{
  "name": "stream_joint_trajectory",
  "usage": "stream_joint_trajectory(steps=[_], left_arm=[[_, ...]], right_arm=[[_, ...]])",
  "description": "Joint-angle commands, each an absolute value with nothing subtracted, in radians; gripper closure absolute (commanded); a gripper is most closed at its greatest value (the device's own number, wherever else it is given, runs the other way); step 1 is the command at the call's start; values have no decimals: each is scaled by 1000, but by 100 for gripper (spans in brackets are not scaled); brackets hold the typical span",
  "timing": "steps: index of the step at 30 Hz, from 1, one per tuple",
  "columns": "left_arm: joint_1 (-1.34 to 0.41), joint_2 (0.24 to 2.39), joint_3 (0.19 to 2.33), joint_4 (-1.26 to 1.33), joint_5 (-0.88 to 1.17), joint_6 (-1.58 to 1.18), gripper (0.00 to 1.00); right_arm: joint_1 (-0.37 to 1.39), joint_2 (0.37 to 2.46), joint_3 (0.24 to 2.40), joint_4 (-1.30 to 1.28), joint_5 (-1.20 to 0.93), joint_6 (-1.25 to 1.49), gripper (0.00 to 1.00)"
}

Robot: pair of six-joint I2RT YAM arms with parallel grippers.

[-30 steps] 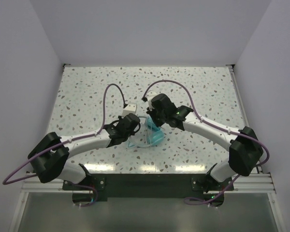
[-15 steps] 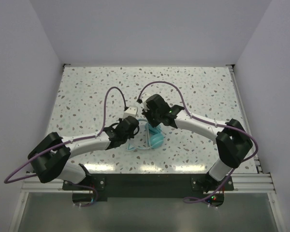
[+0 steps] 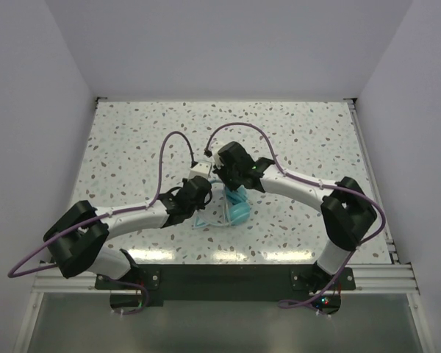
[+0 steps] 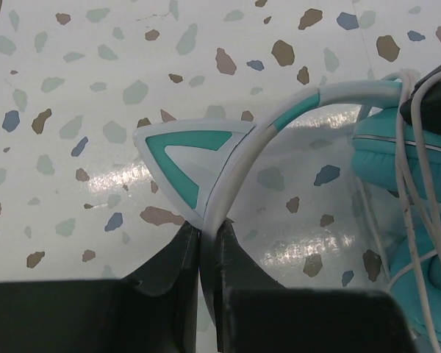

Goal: Wrap the headphones

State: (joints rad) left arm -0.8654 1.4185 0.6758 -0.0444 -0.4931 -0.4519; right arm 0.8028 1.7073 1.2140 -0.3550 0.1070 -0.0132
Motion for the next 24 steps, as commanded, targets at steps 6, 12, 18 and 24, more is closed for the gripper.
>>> stream_joint_trajectory(steps=[6, 12, 18, 24], left_arm=[[-885, 1374, 653, 40, -387, -385, 100], [-887, 1377, 658, 35, -376, -368, 100], [-885, 1393, 681, 3, -394, -379, 100], [-887, 1399, 675, 25, -364, -370, 100]], right_arm=[[752, 1736, 1307, -285, 295, -86, 100], [746, 1761, 1338, -310, 284, -101, 99], [747, 1767, 1336, -331, 314, -123, 96], [744, 1772, 1308, -316, 383, -150, 94]])
